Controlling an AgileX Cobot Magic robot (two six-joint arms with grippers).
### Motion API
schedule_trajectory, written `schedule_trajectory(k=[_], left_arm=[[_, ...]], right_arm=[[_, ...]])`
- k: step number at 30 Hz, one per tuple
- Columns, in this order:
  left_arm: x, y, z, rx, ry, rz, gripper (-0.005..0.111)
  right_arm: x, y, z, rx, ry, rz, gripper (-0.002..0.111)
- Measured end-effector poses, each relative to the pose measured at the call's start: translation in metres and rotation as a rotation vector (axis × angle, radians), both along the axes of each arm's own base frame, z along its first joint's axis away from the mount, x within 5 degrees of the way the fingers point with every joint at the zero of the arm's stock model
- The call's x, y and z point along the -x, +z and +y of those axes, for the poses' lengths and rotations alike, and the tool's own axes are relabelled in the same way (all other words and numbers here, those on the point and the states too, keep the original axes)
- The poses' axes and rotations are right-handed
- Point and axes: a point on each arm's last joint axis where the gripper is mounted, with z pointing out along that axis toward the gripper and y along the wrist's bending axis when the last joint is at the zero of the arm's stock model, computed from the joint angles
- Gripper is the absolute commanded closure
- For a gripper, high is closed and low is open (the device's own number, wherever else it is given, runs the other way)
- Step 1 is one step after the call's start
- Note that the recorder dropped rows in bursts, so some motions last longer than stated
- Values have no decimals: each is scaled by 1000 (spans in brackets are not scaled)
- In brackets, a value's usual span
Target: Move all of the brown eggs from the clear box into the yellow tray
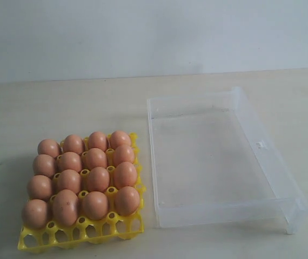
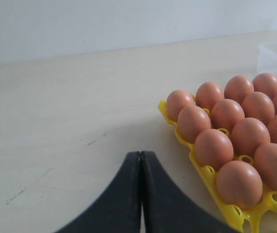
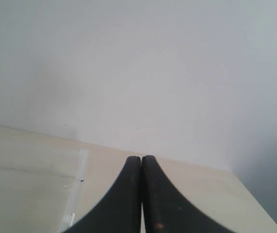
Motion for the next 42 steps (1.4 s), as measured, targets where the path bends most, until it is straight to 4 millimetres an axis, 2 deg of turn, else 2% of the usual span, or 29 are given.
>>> schedule_trajectory(k=[24,36,39,42], left_arm=[[0,0,0,0,0,0,107],[0,0,0,0,0,0,107],[0,0,0,0,0,0,107],[0,0,0,0,0,0,107]], right_arm=[[1,0,2,5,-10,-7,108],[0,-3,4,-348,36,49,108],[0,-7,7,-359,58,95,108],[1,-9,7,-283,56,117,108]])
